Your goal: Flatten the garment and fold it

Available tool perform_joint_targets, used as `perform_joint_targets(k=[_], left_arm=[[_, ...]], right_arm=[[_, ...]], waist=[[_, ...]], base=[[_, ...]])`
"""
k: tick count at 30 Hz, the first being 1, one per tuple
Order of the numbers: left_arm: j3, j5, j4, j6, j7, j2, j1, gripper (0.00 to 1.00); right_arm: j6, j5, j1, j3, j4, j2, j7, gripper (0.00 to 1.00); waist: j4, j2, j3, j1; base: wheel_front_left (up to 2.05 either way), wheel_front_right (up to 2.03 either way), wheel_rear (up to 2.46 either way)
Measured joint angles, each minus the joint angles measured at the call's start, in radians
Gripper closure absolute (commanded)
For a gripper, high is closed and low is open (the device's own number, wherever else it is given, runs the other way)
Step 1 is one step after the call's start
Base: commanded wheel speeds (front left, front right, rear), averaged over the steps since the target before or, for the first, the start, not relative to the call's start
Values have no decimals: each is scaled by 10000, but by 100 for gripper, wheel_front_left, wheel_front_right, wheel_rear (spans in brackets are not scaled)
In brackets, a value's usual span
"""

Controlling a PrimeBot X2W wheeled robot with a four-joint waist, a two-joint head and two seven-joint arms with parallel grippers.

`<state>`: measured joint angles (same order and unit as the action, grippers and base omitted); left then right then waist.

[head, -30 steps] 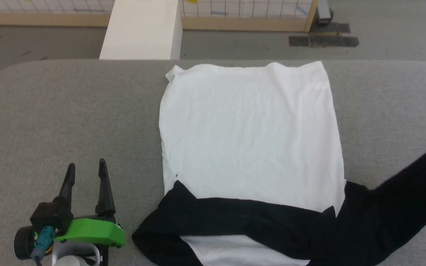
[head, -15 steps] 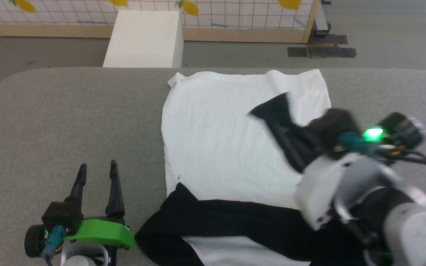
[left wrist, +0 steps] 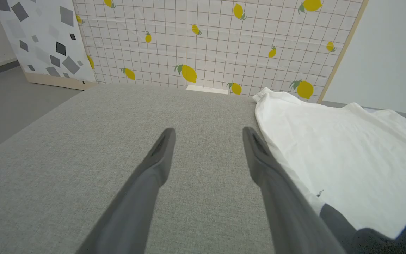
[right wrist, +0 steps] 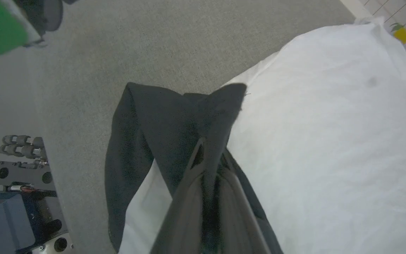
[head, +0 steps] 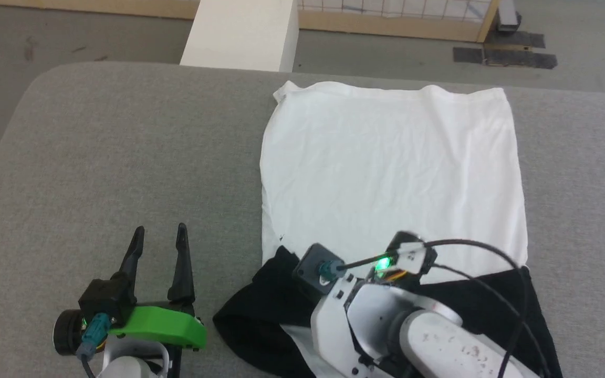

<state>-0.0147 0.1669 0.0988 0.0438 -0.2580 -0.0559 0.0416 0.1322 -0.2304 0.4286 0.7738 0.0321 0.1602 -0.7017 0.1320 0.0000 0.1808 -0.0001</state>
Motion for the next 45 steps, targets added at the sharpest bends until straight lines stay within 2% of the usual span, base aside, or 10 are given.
perform_joint_targets(k=[7, 8, 9, 10, 11, 19, 27, 34, 37, 45], left_arm=[[-54, 50, 2, -42, 0, 4, 88, 0], [-54, 52, 2, -59, 0, 4, 95, 0], [-54, 52, 6, -67, 0, 4, 96, 0], [-58, 52, 13, -69, -2, 4, 97, 0], [-63, 52, 21, -71, 0, 4, 97, 0], [-33, 2, 111, -2, 0, -19, 132, 0], [-153, 38, 378, 410, 474, -642, 1434, 0], [-610, 529, 255, 761, 2500, -1916, 4142, 0], [-989, 880, 617, 800, 4234, -3033, 6089, 0], [-1331, 1707, 1521, 802, 6999, -4232, 8327, 0]], right_arm=[[0, -385, 3, 502, 1465, -35, 251, 100], [0, -470, 7, 562, 1565, -19, 274, 91], [0, -554, 12, 614, 1624, 0, 330, 68], [0, -640, 13, 635, 1641, 10, 364, 15], [0, -782, 18, 623, 1634, 23, 464, 0], [0, -1277, -378, -1423, 224, -320, 2489, 0], [0, -209, -1785, -4360, -1760, -761, 4650, 0], [0, 995, -2217, -6573, -2652, -1007, 5998, 0], [0, 1053, -2239, -7411, -2579, -1064, 6621, 0], [0, 568, -2091, -7856, -1965, -1072, 7235, 0]], waist=[[295, 0, 422, 0], [312, 0, 465, 0], [314, 0, 494, 0], [300, 0, 502, 0], [273, 0, 502, 0], [-185, 0, 248, 0], [-1010, 0, 145, 0], [-1700, 0, 760, 1], [-2154, 0, 1567, 2], [-2982, 0, 2883, 2]], base=[[0, 0, 0], [0, 0, 0], [0, 0, 0], [0, 0, 0], [0, 0, 0], [0, 0, 0], [0, 0, 0], [0, 0, 0], [0, 0, 0], [0, 0, 0]])
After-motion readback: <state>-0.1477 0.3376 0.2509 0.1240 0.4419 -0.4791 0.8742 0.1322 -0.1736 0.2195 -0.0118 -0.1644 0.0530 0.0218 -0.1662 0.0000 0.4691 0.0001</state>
